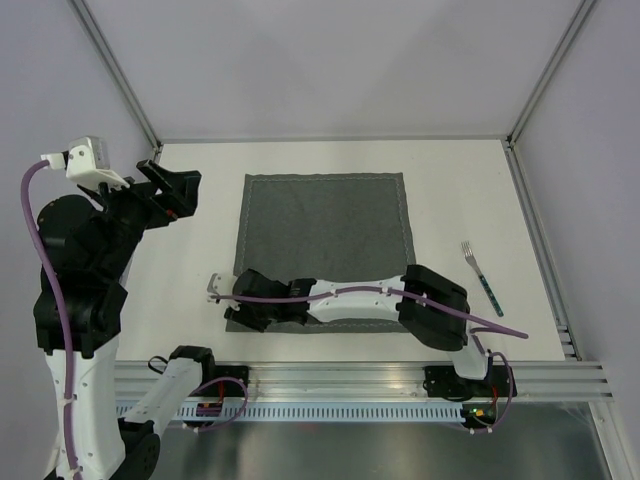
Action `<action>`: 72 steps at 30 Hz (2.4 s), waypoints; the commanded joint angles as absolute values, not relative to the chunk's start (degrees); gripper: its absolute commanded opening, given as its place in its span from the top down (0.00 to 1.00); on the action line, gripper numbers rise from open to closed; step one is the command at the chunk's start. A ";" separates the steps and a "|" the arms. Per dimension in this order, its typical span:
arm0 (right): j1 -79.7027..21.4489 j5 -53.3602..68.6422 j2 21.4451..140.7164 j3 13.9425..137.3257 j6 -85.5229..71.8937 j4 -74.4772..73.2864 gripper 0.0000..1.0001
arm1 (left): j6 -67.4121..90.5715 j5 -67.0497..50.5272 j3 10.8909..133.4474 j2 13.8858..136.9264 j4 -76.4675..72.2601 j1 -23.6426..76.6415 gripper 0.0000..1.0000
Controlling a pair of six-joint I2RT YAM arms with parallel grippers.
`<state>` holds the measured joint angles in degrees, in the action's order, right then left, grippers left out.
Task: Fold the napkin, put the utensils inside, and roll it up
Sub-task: Fold the napkin
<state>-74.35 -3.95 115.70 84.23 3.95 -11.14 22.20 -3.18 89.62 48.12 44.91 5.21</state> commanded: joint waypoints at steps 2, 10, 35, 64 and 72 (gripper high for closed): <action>-75.49 -5.80 119.35 90.07 4.92 -8.97 0.50 | 21.71 -1.06 89.04 47.82 46.76 4.92 0.00; -76.90 -5.10 127.08 97.29 4.92 -8.79 0.50 | 21.10 -0.27 87.80 47.81 47.11 4.92 0.00; -77.70 -6.24 132.63 97.21 3.43 -9.67 0.43 | 18.28 2.90 83.67 46.41 47.72 4.83 0.00; -77.17 -1.41 131.75 94.83 3.51 -10.55 0.92 | 18.19 3.16 81.12 45.53 47.20 4.92 0.00; -76.99 -1.32 127.89 96.50 3.96 -12.39 1.00 | 18.37 3.08 81.12 45.88 46.85 4.92 0.00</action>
